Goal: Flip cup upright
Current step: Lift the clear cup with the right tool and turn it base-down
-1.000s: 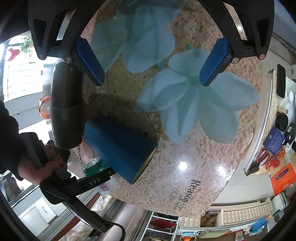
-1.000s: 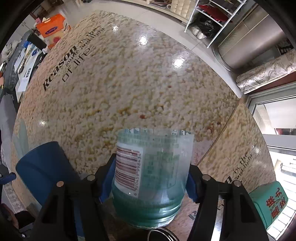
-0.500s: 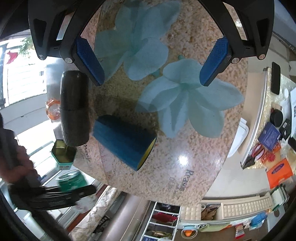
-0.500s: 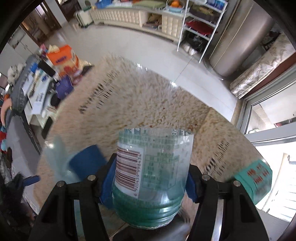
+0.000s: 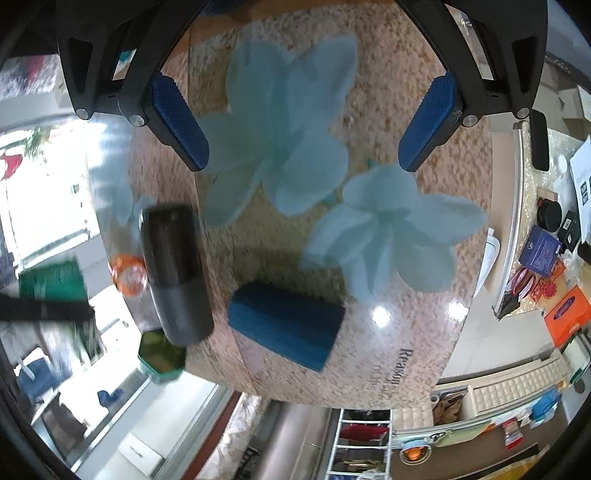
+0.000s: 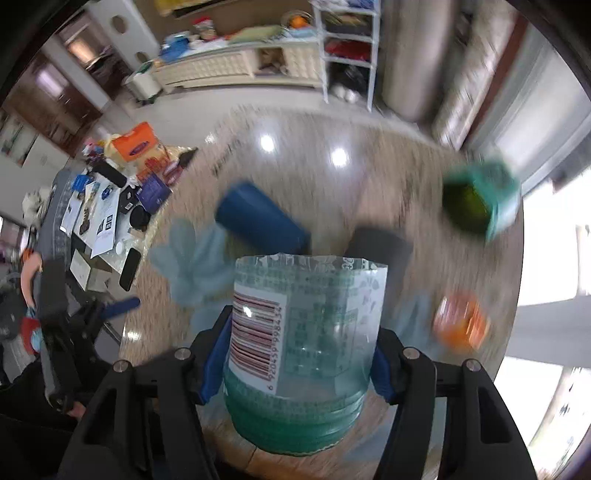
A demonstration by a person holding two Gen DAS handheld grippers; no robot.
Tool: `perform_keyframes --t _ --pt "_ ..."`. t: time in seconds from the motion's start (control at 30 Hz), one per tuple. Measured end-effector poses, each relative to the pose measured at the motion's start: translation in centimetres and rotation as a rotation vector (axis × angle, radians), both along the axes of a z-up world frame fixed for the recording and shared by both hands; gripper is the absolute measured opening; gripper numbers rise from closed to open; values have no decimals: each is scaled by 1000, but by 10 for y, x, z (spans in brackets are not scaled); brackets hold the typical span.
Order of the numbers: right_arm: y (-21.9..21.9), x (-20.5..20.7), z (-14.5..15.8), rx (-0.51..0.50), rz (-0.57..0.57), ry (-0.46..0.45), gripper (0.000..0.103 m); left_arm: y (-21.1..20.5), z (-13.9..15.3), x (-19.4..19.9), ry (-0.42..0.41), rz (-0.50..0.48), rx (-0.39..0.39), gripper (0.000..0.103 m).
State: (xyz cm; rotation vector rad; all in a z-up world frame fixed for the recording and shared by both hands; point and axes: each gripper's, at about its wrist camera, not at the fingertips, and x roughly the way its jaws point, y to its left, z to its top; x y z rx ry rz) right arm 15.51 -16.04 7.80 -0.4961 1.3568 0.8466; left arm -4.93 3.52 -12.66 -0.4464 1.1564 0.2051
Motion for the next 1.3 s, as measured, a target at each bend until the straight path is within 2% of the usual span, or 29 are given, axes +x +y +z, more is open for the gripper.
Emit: perform_keyframes --t 0.13,0.4,0.7,0.87,0.9,1.03,1.17,1.3 --pt "-33 -32 -25 -29 -87 64 62 -12 -1 -14 13 -36 11 103" --pt "-32 -76 -76 -70 -199 161 62 -25 -18 -32 73 -79 8 103" --pt "-20 -78 -125 -194 -237 172 62 -35 -32 -36 127 -103 27 103" --pt "1 -82 -128 -220 -220 138 63 -39 -43 -43 159 -112 13 103" --pt "6 -83 -128 -230 -219 128 65 -38 -44 -44 163 -109 9 103" --pt "9 -86 -126 -232 -227 150 85 -35 -46 -46 165 -100 3 103" --pt "14 -91 -126 -228 -239 169 88 -32 -45 -47 163 -90 -2 103" --pt "13 -89 -117 -217 -247 170 96 -30 -44 -45 161 -90 -16 103"
